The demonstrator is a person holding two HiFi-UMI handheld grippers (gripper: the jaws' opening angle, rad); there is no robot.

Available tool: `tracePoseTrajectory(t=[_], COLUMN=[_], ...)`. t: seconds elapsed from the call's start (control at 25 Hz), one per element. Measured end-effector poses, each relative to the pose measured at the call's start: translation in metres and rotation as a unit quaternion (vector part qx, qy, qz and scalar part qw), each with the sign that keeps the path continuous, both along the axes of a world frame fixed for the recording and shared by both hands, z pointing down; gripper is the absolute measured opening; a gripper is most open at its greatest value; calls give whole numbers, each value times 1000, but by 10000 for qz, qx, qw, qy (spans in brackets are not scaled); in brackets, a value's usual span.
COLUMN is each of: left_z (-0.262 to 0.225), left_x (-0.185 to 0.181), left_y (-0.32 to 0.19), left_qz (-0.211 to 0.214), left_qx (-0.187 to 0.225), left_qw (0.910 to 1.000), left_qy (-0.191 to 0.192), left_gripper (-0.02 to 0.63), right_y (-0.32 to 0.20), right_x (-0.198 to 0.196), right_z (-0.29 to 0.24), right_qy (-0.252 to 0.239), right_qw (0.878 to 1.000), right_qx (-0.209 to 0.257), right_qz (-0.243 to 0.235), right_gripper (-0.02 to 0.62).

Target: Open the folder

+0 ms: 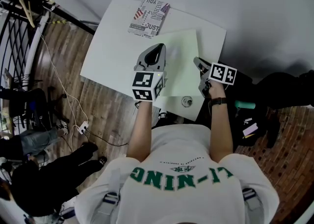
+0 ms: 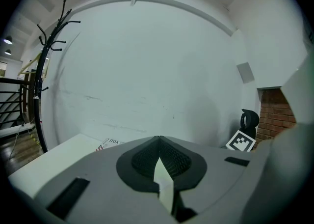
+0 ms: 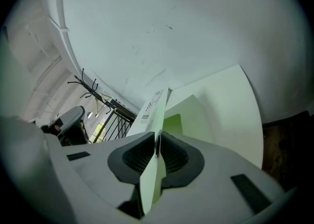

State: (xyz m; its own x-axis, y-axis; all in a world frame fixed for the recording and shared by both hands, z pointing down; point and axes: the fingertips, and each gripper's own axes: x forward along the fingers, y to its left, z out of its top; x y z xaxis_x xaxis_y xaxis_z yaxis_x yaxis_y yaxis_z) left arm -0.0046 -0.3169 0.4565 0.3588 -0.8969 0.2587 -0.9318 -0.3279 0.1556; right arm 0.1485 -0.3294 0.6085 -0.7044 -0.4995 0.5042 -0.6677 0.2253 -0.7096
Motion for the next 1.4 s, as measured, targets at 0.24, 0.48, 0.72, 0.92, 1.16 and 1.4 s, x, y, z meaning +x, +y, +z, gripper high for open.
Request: tracePoseTrajectory(t=[0.24,0.48,0.72,0.92,1.16,1.4], left_z=[-13,-23,-33,-43,-47,-52], left_x=[-18,-37,-66,-100,-138,-172], left_y=[18,36,58,77,97,111], left_qz=[-114,-166,-345,-637,-960,-1199], left_qx=[160,265,379,501,581,660], left_qw=[9998,9995,9986,9966,9935,9903], left_qy=[0,103,110,134,203,240], left_gripper=[14,14,14,14,14,14], right_y=[11,19,28,35,44,53], right_x=[-14,-42,-75,-103,-142,-185], right_z=[-24,-56,-77,-92,-106,-114], right_qy=[-119,-264,-9,194,71,-23], right_qw=[9999,9994,9985,9965,9949,9929], right_qx=[53,241,523,703,800,839], right_qz=[75,16,-188,-406,-615,-843], right_gripper=[41,32,32,35,43,52])
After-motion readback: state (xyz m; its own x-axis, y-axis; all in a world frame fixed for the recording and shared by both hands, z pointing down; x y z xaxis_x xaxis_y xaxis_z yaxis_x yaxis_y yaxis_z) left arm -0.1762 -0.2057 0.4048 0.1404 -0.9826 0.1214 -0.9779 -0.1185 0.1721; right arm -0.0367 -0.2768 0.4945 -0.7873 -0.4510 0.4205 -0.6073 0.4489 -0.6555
